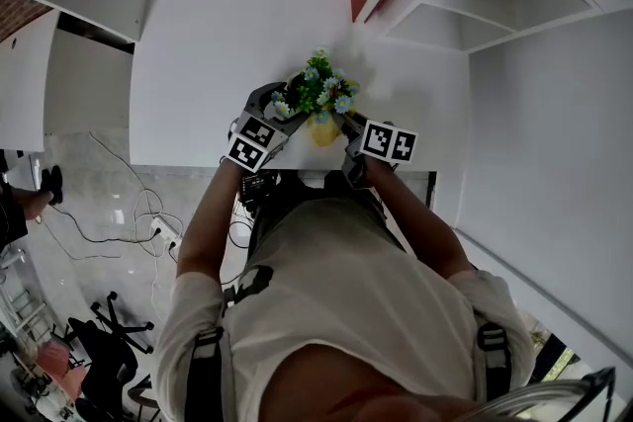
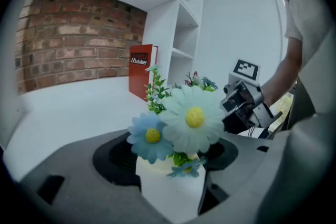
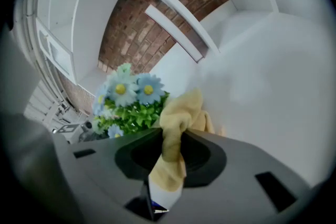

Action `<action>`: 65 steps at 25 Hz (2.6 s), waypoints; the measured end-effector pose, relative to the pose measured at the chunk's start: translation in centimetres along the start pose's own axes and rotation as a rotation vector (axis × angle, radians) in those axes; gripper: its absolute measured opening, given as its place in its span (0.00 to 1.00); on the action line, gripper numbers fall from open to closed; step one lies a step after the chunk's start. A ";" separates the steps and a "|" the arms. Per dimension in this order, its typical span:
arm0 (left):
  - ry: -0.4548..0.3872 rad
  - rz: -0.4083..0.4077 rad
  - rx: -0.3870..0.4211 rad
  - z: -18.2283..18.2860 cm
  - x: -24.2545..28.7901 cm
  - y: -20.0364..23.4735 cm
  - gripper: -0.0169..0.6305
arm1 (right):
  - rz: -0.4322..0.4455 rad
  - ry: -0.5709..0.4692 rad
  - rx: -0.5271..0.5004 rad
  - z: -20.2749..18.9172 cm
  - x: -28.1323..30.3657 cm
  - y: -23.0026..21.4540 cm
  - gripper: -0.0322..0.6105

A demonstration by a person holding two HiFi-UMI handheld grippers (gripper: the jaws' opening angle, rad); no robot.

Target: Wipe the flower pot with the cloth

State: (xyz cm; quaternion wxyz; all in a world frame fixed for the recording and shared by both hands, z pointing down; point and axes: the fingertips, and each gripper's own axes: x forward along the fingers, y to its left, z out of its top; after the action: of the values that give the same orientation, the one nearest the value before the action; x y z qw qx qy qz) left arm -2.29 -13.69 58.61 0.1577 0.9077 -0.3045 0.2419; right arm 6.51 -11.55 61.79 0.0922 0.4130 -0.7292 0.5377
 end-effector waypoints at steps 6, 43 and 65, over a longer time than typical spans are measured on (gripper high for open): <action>0.013 0.006 0.017 -0.4 1.0 -0.3 0.50 | 0.065 -0.056 -0.038 2.1 -0.8 2.5 0.21; 0.220 -0.116 0.317 -2.7 2.4 -4.1 0.46 | 0.159 0.013 0.003 0.9 -0.1 2.7 0.22; 0.187 -0.100 0.061 -3.9 -1.1 -0.8 0.53 | 0.089 0.093 -0.081 -0.1 0.7 2.0 0.22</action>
State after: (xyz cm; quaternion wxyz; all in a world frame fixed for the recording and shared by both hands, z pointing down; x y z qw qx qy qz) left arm -3.92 -10.84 61.15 0.1698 0.8995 -0.2353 0.3267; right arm 4.66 -11.62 60.86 0.1187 0.3507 -0.7628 0.5301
